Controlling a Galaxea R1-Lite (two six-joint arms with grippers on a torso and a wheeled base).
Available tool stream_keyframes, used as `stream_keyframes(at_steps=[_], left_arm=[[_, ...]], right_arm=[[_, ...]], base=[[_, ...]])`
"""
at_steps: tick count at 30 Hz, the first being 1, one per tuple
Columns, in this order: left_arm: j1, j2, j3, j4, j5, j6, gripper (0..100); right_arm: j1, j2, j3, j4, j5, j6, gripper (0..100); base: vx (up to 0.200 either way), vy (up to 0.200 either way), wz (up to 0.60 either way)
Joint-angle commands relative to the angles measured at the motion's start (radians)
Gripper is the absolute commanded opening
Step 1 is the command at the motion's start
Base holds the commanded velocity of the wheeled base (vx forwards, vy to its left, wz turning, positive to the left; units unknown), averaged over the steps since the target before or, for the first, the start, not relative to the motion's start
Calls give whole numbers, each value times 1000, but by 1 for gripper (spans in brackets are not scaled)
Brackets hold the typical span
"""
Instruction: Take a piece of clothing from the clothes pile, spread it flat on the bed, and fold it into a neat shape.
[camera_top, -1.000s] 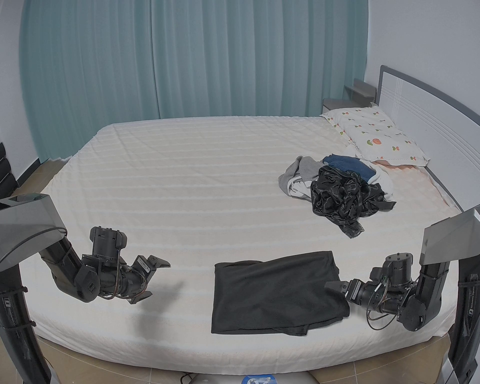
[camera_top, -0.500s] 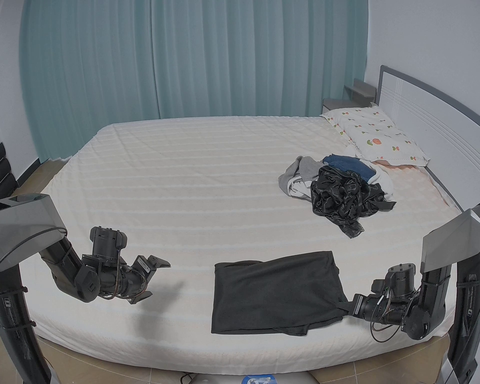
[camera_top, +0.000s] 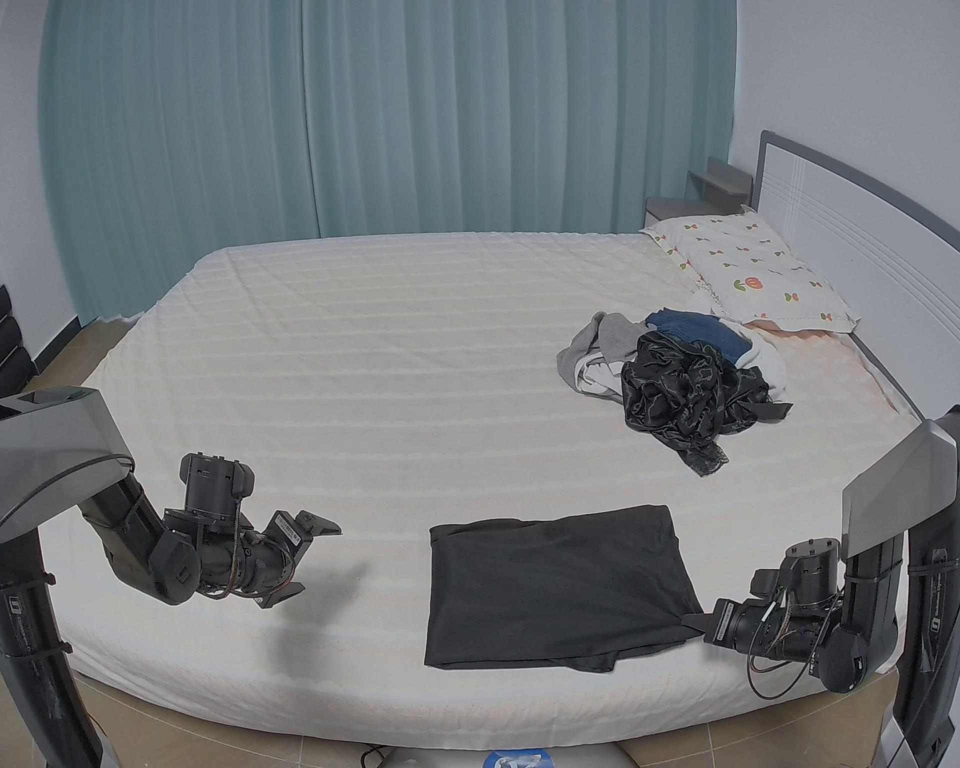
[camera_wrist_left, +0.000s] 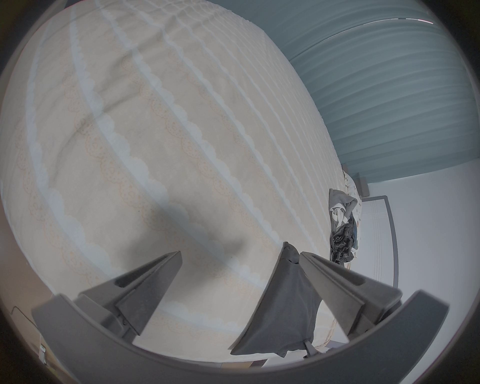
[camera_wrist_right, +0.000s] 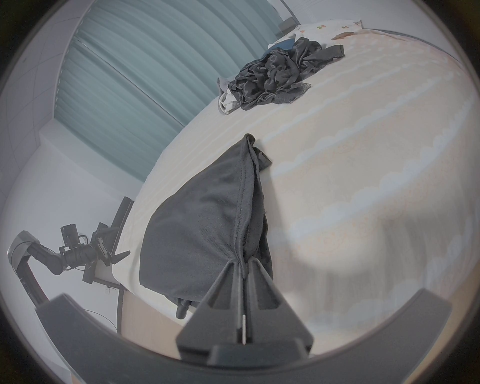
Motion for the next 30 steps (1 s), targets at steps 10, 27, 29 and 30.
stream_keyframes(at_steps=[10,27,29,30], left_arm=[[-1,1,0,0,1,-1,100],[-1,1,-1,0,1,-2,100],[-1,1,-1,0,1,-1,100],[-1,1,-1,0,1,-1,100]], right_arm=[[-55,-7,-44,-19,5,20,100],[-156,-22,-152,-19,2,152,100],[-164,-29,-167,-19,2,178,100],[-165,-30,-169,-19,0,181,100]], base=[[0,0,0],[-35,0,0],[0,0,0],[0,0,0]])
